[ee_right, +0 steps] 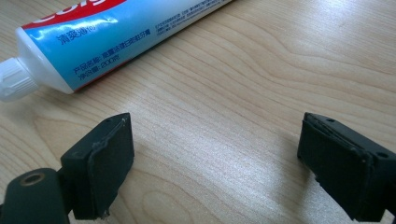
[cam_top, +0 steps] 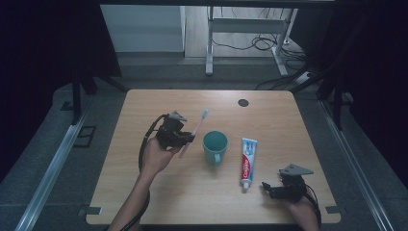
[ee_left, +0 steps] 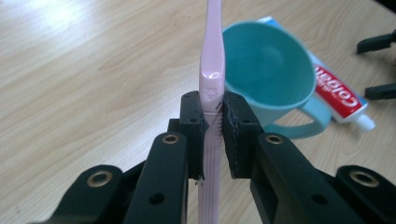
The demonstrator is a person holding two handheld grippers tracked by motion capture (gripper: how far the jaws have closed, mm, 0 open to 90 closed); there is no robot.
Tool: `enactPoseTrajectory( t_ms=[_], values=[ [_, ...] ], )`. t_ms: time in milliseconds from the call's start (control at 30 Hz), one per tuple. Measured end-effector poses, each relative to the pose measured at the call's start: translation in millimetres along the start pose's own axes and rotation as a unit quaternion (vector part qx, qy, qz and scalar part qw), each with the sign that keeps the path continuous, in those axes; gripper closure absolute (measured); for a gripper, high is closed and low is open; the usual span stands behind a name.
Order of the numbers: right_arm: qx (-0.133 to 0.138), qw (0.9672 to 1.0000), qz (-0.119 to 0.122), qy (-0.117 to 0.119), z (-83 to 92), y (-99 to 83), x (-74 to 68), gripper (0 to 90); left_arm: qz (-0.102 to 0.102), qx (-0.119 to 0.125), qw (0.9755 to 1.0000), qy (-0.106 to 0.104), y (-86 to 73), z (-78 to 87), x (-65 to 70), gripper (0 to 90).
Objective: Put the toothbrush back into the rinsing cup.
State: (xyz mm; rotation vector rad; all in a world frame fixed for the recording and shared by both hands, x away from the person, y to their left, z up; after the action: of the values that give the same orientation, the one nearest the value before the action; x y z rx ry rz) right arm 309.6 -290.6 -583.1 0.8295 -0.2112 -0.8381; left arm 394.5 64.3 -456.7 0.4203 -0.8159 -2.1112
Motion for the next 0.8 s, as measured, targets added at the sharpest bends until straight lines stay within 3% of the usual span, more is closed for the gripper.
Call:
enactPoseTrajectory(
  t_ms=[800],
  values=[
    [0.0,1.0,0.001,0.0,0.0,0.0,0.1,10.3,-0.007,0.068,0.9975,-0.017,41.1,2.7,27.6,79.2]
  ],
)
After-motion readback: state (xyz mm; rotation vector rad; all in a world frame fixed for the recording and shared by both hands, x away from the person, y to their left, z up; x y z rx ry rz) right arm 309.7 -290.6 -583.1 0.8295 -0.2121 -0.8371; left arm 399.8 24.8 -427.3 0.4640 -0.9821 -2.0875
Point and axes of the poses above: each handheld gripper's, and its own axes: z roughly backward along the jaws, y roughly out of its top, x roughly to its right, the point moved 6 cm from there along -z, roughly forward along the jaws, and after that the axes turned 12 degrees about y, right-handed, at the moved point
